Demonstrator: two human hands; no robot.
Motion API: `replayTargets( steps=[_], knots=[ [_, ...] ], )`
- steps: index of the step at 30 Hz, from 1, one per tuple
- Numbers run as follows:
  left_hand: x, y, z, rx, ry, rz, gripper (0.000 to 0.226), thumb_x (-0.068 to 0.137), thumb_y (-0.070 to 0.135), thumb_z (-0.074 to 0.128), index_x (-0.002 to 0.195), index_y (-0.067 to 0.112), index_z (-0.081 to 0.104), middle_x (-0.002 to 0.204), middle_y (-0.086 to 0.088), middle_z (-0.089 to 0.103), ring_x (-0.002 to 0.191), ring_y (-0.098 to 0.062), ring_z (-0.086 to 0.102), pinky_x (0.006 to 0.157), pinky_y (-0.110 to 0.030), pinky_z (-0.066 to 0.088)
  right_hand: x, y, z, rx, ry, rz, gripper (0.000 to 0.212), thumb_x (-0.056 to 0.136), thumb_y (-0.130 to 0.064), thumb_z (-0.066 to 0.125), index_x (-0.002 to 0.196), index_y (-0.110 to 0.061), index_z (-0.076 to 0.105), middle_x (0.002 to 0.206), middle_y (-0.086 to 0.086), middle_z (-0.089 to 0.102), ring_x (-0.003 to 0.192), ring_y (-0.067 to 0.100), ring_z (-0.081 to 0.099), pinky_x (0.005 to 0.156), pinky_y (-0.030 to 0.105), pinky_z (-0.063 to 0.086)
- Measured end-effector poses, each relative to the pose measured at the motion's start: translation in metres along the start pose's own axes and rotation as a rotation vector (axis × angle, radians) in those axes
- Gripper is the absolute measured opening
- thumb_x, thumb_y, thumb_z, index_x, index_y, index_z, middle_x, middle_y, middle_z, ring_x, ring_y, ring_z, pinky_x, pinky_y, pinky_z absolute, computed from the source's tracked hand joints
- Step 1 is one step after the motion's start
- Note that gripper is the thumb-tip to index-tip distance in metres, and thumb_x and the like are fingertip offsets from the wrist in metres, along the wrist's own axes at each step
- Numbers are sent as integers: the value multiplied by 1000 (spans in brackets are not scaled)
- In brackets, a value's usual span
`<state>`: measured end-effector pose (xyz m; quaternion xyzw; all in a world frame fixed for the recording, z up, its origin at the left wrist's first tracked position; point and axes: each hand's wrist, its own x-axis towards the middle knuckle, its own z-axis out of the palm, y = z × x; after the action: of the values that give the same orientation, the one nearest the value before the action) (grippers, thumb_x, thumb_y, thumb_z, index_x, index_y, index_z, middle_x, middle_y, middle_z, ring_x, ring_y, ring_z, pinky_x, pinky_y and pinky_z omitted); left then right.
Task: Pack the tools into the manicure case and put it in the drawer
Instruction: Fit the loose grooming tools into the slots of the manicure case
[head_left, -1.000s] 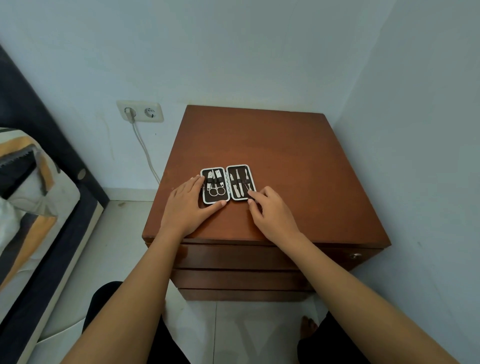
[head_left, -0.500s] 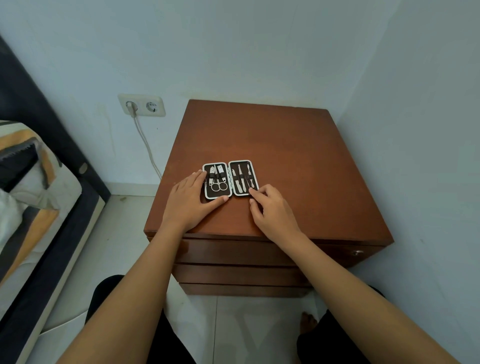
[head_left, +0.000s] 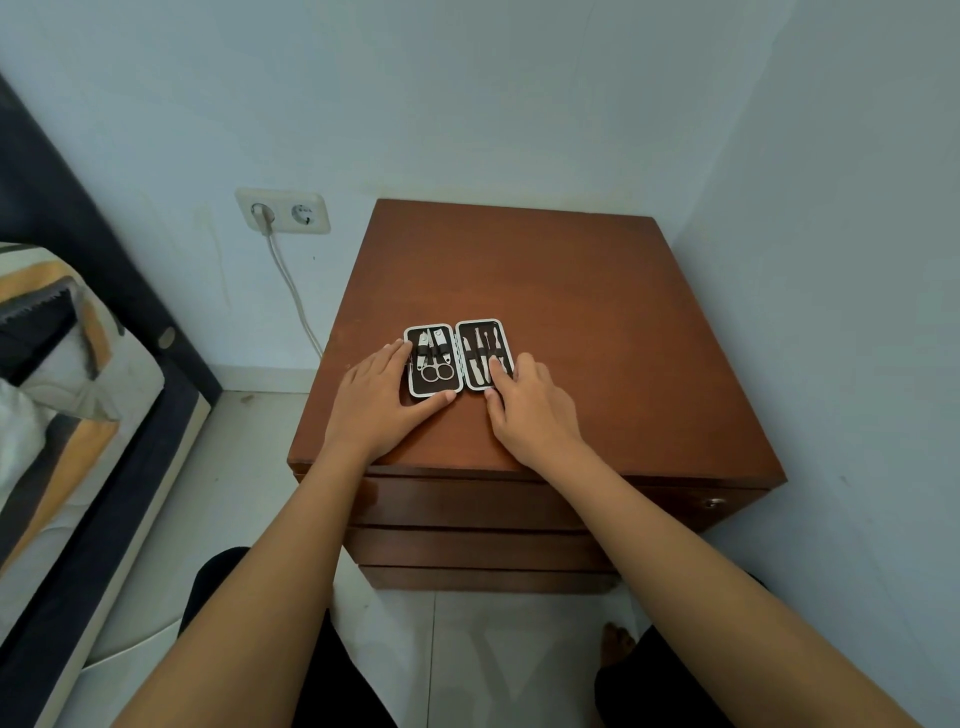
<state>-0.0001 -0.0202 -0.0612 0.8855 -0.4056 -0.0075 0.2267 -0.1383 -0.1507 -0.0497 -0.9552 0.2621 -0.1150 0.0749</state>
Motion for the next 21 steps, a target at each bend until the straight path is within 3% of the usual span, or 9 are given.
replayTargets(
  steps=[3, 7, 10, 14, 21],
  knots=[
    [0, 0, 0, -1, -14, -5, 89, 77, 71, 48, 146, 20, 27, 154, -2, 28, 141, -17, 24, 113, -38, 16, -1, 2, 1, 44, -1, 36, 44, 96, -34, 37, 137, -19, 39, 109, 8, 45, 101, 24, 46, 62, 31, 36],
    [3, -1, -2, -14, -70, -22, 91, 76, 73, 48, 146, 21, 26, 154, -1, 27, 142, -17, 23, 114, -42, 16, -3, 5, -3, 324, 29, 126, 43, 96, -31, 40, 137, -19, 39, 105, 6, 46, 94, 19, 49, 74, 37, 46],
    [10, -3, -6, -29, -115, -33, 96, 69, 76, 47, 146, 22, 26, 152, 0, 31, 138, -21, 27, 110, -44, 21, 3, 9, -9, 445, 43, 211, 27, 94, -26, 44, 117, -15, 54, 106, 4, 49, 94, 21, 54, 77, 37, 49],
    [22, -4, -13, -17, -200, -36, 105, 62, 77, 50, 147, 25, 18, 150, 1, 27, 135, -24, 25, 106, -46, 23, 18, 11, -14, 375, 3, 343, 13, 89, -22, 48, 87, -12, 56, 101, 4, 49, 93, 23, 52, 69, 35, 46],
    [37, -3, -19, -48, -307, -22, 118, 50, 79, 53, 148, 20, 19, 153, 2, 22, 137, -23, 20, 107, -46, 22, 35, 8, -17, 233, -129, 370, 25, 90, -22, 43, 98, -2, 56, 113, 13, 47, 105, 31, 47, 77, 40, 44]
  ],
)
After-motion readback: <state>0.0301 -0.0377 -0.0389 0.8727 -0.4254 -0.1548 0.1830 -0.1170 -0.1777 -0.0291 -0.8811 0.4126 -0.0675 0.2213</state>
